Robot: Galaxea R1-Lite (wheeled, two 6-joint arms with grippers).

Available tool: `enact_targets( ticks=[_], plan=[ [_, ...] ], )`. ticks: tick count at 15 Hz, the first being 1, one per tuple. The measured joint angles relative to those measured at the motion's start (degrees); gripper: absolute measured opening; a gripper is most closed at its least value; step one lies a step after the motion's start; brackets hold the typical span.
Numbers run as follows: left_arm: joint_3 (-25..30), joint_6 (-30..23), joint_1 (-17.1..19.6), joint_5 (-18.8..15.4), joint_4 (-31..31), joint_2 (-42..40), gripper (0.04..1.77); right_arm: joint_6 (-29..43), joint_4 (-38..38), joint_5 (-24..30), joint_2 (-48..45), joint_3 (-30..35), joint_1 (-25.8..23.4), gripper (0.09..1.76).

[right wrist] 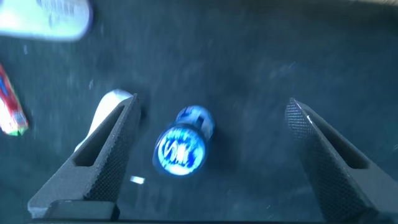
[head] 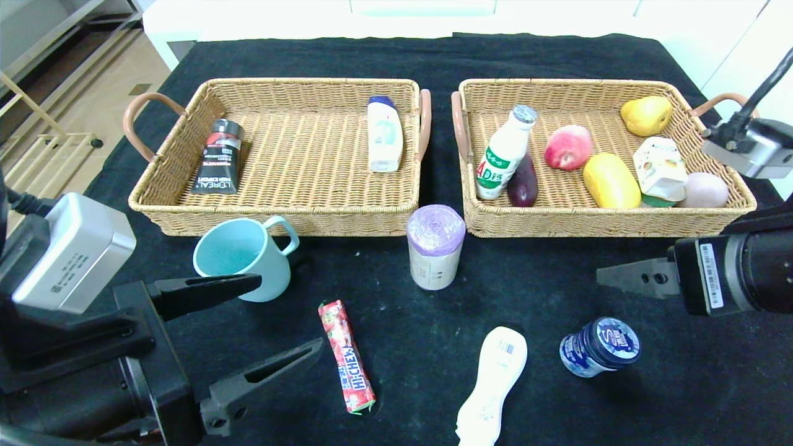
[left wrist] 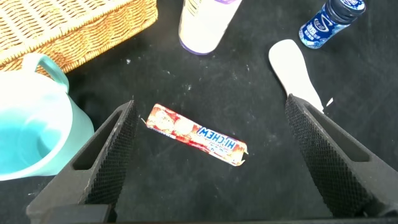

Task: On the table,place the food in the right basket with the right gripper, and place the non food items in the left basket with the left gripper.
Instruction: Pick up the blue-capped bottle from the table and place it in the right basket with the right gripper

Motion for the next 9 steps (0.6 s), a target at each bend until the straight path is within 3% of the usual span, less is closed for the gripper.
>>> enact_targets(
  ticks=[9],
  plan=[
    [-0.37,0.35,0.06,0.0,-0.05,-1.38,1.72,3.23,1.05,-0.06,4.96,6.73,4.33,1.7]
  ],
)
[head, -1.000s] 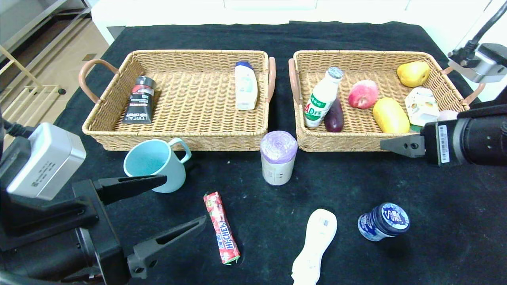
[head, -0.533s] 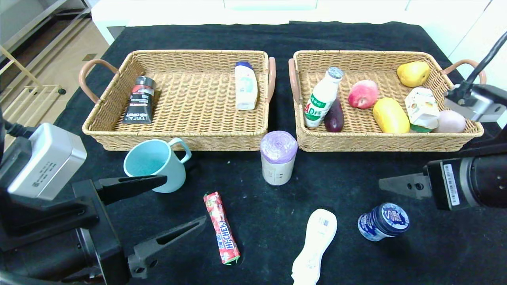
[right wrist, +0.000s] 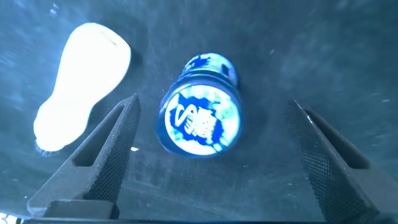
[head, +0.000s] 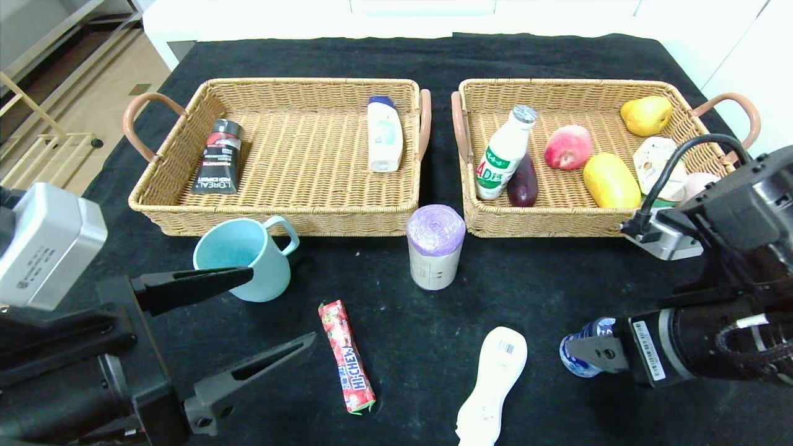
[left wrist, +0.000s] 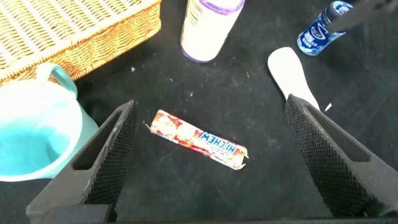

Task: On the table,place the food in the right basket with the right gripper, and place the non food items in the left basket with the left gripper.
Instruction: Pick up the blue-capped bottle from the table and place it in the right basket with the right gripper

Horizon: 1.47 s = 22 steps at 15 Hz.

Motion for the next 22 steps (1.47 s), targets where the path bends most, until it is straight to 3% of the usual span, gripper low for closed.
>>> enact_targets(
  ticks=[10,13,15,22],
  plan=[
    [0.02,0.24,0.0,-0.02,0.02,-0.56,1.72,1.77,-0.83,-0.49,6.18,0.28,0.15,1.7],
    [0.02,0.24,-0.02,0.0,0.0,-0.59,1.72,1.76,-0.8,-0.46,6.7,0.28,0.15,1.19],
    [0.02,0.26,-0.05,0.0,0.02,-0.59,1.72,1.76,-0.8,-0.49,7.01,0.28,0.15,0.97],
    [0.0,0.26,-0.02,0.0,0.02,-0.66,1.72,1.84,-0.8,-0.52,7.56,0.24,0.09,0.93]
  ],
)
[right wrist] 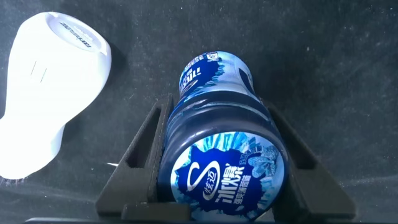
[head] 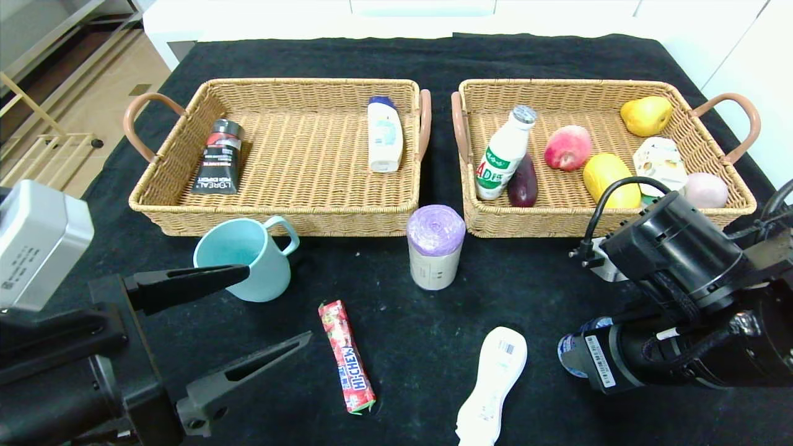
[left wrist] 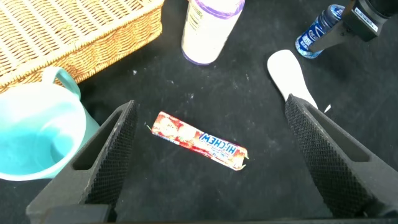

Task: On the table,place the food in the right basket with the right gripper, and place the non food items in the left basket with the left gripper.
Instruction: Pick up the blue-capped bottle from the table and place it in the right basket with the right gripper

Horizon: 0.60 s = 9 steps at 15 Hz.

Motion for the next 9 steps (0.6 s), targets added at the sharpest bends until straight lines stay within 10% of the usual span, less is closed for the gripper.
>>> enact_targets(
  ticks=[9],
  plan=[
    [0.11,0.0,0.0,0.0,0.0,0.0,1.72,-0.09,0.39,-1.34,-0.94,-0.17,0.11,0.93]
  ],
)
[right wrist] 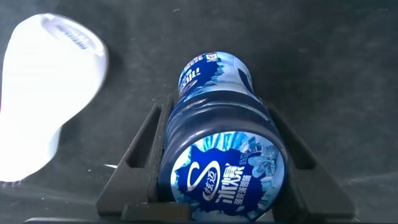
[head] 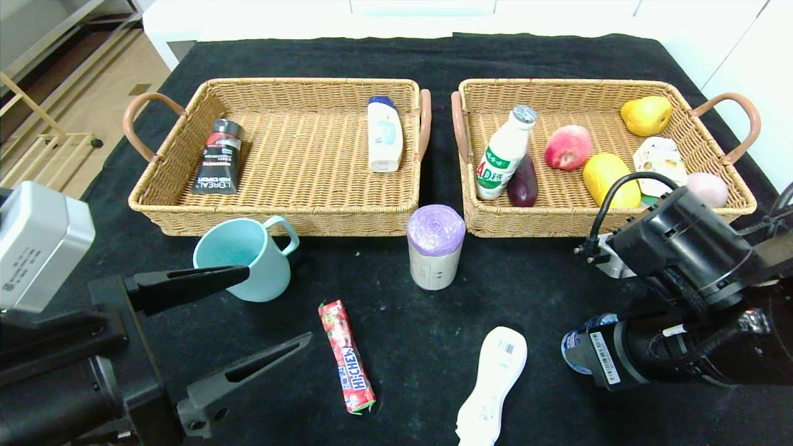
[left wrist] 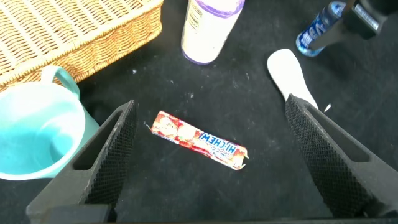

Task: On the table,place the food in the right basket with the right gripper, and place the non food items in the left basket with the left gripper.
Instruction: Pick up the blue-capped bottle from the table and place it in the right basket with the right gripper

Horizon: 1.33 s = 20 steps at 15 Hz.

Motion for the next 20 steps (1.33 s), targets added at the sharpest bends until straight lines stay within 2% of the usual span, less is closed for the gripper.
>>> enact_targets(
  ticks=[7,15,20],
  plan=[
    [0.17,0.18,-0.06,0.02,0.06,0.07,1.72,-0.54,-0.04,-1.49,-5.01,-3.02,0.02,0.93],
    [0.17,0.18,-0.06,0.0,0.09,0.13,1.72,-2.58,-1.18,-3.34,-2.4,-17.25,-3.89,0.93],
    [0.17,0.16,-0.06,0.02,0.06,0.1,1.72,-3.08,-12.63,-4.41,0.67,-20.05,-6.31,0.93]
  ],
)
